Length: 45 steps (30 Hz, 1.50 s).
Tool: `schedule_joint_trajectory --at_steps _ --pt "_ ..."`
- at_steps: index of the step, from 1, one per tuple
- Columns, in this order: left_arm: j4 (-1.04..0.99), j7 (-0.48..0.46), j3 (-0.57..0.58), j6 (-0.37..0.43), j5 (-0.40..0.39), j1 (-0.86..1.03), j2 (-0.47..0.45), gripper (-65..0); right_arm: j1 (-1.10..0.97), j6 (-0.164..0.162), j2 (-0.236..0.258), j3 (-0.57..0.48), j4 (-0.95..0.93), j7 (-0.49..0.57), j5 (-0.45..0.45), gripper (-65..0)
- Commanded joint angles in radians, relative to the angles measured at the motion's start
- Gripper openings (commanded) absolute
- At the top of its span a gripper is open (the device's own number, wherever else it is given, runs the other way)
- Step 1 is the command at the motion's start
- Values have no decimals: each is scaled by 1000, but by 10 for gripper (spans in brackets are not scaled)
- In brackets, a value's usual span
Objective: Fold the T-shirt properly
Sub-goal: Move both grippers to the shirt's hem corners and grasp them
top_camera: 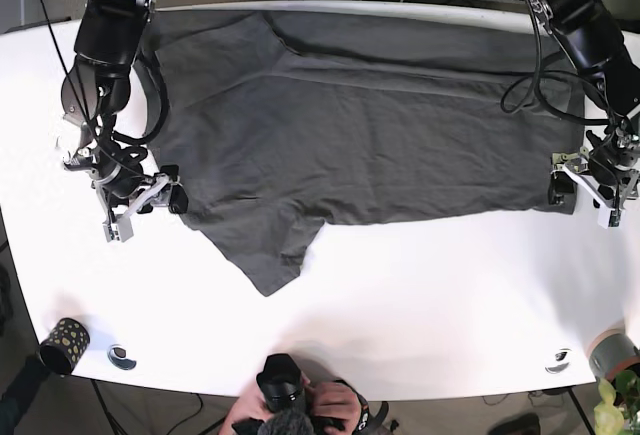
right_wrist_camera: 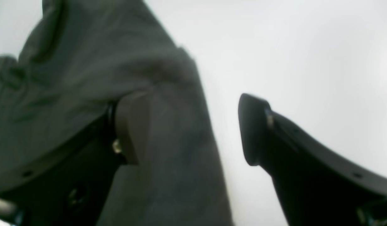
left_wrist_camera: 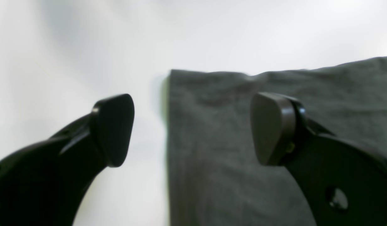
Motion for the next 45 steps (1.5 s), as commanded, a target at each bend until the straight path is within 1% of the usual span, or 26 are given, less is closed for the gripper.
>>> schedule_joint_trajectory --at_steps 1,6,15,17,21,24,27,29,35,37,39,41,44,45 --pt "-5 -18 -3 -1 -15 -33 -30 -118 57 4 33 -17 -52 57 19 -235" --pt "-10 -20 -3 -1 -15 -47 -30 -118 140 6 57 -93 -177 107 20 -235" --pt "-13 -20 -3 -1 -15 -45 -31 -118 191 6 46 -185 -363 235 20 -235" --pt "-13 -20 -3 -1 -15 -44 -33 -118 191 6 34 -210 -372 256 26 -235" --pt "-15 -20 -4 -1 -15 -48 -53 -118 188 6 10 -233 -369 258 23 -235" --pt "-15 -20 -4 -1 -15 -51 -54 -117 185 6 -16 -233 -368 255 22 -235" --pt "-15 -20 -4 -1 -15 -53 -54 -115 182 6 -30 -233 -368 255 22 -239" --pt "-15 -20 -4 -1 -15 -53 -56 -115 176 4 -30 -233 -368 255 22 -276" --pt "-41 -20 -4 1 -13 -53 -57 -115 174 4 -30 -233 -368 261 20 -507" --pt "-77 -20 -4 20 -15 -53 -59 -112 176 4 -30 -233 -368 261 20 -552" --pt "-127 -20 -4 26 -15 -65 -63 -85 177 4 -30 -233 -368 261 20 -587" --pt "-166 -16 -6 26 -16 -85 -76 -57 177 4 -29 -234 -368 261 19 -606" --pt "-212 -16 -7 29 -16 -105 -77 -42 177 4 -29 -234 -368 259 19 -647" --pt "-223 -15 -7 29 -18 -110 -77 -40 176 4 -29 -234 -368 259 19 -650"
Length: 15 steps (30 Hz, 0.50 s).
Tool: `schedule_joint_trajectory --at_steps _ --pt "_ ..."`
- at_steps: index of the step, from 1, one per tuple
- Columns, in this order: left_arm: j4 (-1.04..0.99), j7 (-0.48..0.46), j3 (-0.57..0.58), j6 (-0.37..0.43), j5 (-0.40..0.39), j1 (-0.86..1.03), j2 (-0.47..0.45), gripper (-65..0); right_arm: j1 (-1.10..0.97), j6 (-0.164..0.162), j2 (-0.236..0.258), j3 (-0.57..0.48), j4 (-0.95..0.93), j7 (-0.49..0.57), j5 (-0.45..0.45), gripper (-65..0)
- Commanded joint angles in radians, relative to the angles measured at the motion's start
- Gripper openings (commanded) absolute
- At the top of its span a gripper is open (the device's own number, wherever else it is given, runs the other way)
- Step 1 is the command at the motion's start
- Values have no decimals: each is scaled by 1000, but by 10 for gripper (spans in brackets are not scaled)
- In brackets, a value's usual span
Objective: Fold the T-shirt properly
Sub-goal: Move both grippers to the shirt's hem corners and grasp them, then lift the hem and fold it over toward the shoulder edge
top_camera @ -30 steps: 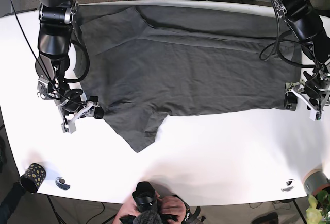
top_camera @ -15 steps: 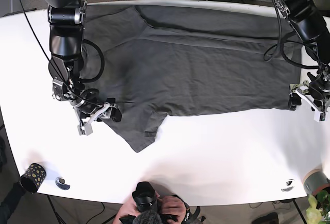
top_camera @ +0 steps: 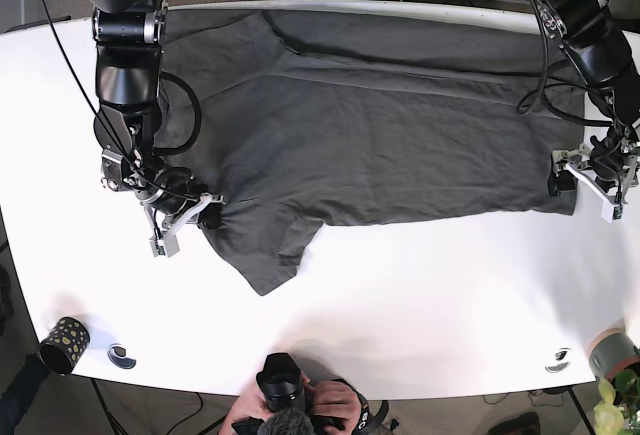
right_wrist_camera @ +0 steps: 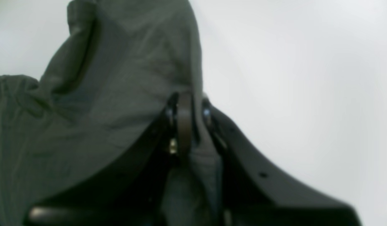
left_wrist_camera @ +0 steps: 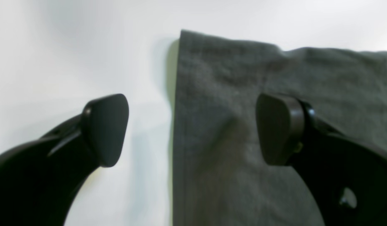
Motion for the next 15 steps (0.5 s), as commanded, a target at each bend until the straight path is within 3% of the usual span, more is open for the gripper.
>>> schedule_joint_trajectory --at_steps 1,15 --pt "-4 -27 -2 2 -22 -36 -26 -40 24 2 11 1 11 2 -1 -650" --pt "-18 -29 -1 2 -19 -29 -26 -43 20 2 13 1 11 2 1 -650"
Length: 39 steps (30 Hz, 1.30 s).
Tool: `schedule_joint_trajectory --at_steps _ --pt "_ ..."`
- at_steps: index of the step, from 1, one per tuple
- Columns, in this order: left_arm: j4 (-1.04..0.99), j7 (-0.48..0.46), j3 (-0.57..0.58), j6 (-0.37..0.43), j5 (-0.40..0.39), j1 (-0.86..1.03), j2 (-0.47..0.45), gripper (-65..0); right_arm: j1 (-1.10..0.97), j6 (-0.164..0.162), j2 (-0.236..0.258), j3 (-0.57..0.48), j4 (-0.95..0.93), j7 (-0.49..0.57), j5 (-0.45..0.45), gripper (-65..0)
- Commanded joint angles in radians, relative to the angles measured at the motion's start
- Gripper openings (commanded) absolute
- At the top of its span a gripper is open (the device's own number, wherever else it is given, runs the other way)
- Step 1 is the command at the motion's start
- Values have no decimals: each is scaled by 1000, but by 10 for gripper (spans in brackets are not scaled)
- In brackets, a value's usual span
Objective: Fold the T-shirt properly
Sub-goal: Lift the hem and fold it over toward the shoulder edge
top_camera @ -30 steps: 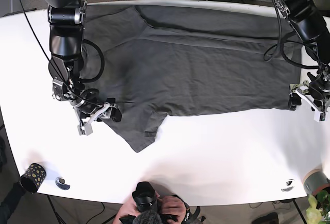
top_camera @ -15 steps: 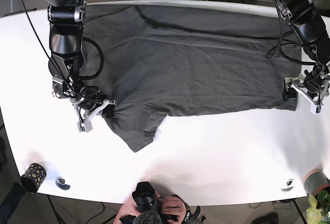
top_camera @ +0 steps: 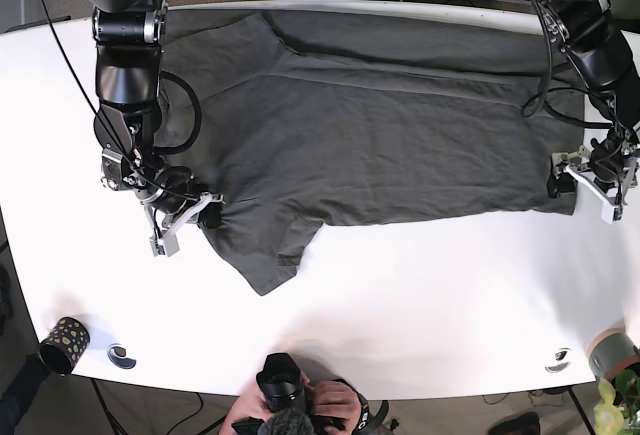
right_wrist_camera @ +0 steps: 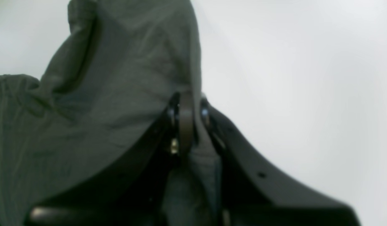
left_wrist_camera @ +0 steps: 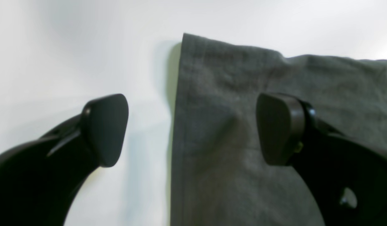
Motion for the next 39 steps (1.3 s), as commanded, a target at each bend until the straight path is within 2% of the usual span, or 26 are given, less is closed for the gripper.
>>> schedule_joint_trajectory --at_steps 1,5,11,16,19,22,25,27,28,31,39 --pt "12 -21 -1 2 -12 -22 -22 -43 22 1 12 1 11 1 1 -650" --pt "-3 -21 6 0 -12 -25 -19 -43 22 1 11 4 11 1 1 -650" --pt "-132 -26 83 -4 -19 -82 -19 -44 22 1 9 4 11 3 1 -650" --pt "-146 -20 86 -6 -19 -91 1 -54 22 1 9 7 11 3 1 -650" --pt "-146 -20 85 -6 -19 -89 15 -146 22 1 9 9 11 3 1 -650" --pt "-146 -21 83 -6 -19 -88 24 -288 22 1 9 9 12 3 2 -650" --pt "-144 -28 82 2 -19 -73 24 -454 22 1 9 9 12 3 2 -650" --pt "-144 -46 82 2 -19 -71 24 -611 22 1 11 9 12 3 2 -650" --pt "-144 -58 85 2 -19 -71 25 -650 22 1 11 9 12 3 2 -650" --pt "-144 -66 89 -6 -19 -69 25 -633 22 1 12 9 12 3 2 -650" --pt "-95 -66 80 -28 -24 -77 24 -649 19 1 29 11 118 -2 1 -650"
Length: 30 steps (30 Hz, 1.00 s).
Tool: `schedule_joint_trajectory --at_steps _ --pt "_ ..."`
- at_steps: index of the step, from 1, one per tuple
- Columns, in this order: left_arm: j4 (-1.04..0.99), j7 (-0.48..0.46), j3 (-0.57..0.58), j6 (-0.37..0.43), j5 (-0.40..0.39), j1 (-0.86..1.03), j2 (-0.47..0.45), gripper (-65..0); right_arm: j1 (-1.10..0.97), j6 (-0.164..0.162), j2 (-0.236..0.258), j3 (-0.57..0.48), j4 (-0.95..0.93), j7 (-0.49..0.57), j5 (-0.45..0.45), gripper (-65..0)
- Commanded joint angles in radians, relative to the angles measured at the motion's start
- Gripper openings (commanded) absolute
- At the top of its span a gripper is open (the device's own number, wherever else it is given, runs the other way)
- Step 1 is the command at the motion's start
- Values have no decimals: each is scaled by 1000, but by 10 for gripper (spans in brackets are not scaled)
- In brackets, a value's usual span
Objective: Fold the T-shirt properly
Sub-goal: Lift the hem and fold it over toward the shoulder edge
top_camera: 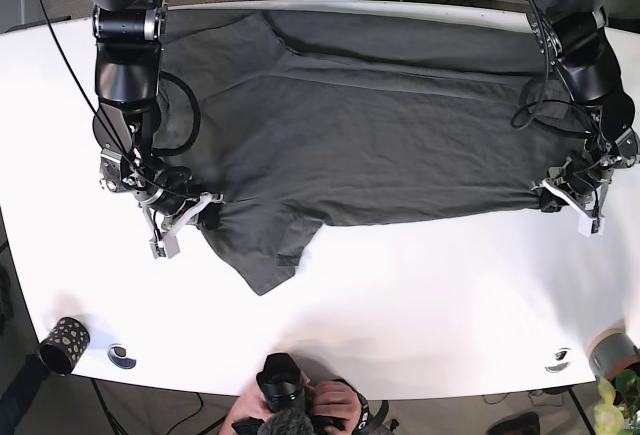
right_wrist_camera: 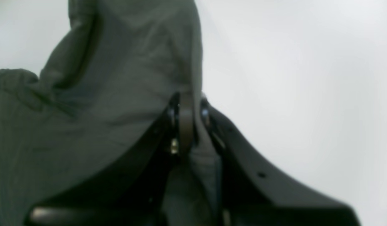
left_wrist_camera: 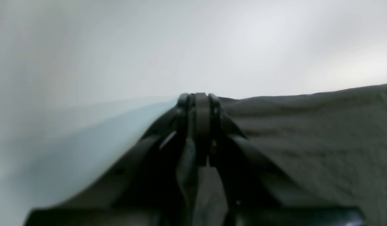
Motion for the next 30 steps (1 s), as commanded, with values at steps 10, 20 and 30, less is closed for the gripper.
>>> schedule_joint_trajectory --at_steps 10,20,30 --pt "336 168 -2 -8 -98 53 -10 -649 -43 -1 82 6 257 -46 26 -650" --pt "575 239 -3 -8 -167 173 -11 -649 -189 2 80 112 527 -158 26 -650" --pt "736 239 -79 -8 -187 336 -7 -649 -384 4 78 204 800 -237 28 -650"
